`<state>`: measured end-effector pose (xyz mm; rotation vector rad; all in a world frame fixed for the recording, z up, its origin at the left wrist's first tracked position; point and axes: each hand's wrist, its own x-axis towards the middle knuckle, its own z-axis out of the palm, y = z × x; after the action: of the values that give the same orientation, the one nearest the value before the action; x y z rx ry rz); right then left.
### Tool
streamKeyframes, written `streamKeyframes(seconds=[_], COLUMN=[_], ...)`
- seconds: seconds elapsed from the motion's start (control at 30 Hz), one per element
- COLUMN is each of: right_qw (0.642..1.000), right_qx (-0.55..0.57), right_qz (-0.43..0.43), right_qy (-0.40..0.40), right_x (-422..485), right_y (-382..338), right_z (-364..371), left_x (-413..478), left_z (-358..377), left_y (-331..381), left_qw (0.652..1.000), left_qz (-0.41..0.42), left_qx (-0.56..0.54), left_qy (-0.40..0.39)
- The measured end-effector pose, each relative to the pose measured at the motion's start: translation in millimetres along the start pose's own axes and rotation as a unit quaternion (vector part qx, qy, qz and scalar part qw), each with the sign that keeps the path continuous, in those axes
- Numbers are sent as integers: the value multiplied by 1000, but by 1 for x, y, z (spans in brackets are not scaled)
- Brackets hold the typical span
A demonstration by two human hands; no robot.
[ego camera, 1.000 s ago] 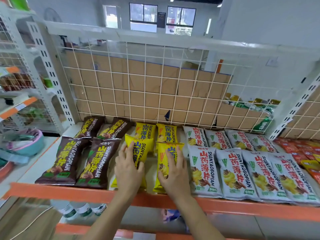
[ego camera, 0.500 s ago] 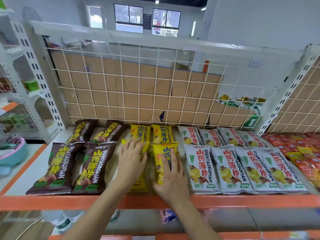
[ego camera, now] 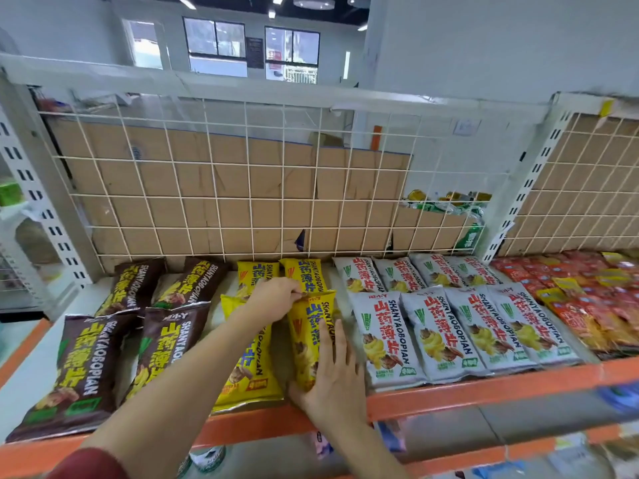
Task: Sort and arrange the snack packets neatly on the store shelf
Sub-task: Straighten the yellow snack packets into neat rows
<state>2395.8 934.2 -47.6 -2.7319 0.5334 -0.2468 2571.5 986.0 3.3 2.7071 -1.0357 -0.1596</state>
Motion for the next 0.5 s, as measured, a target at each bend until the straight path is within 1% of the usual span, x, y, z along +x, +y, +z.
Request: streamKeyframes(seconds=[0.1,0.2,0.3,0.4,0.5], right_qw=[1000,1000,999,999,999], right_qx=[4,11,-4,-2,4], right_qz=[3,17,23,32,34], right_qy=[11,3,30,1,5], right_x=[0,0,-1,1,1], right_y=[-1,-4,-8,-7,-7], right_z=[1,2,5,3,1], left_x=[4,9,13,14,12], left_z=[4,8,11,14,15], left_y=[-5,-7,-5,-5,-4], left_qw=[1000,999,999,999,998], left_qz=[2,-2,-6,-12,-16], left_qx=[-4,2,18,24,7], left_qy=[15,32,36,45,60])
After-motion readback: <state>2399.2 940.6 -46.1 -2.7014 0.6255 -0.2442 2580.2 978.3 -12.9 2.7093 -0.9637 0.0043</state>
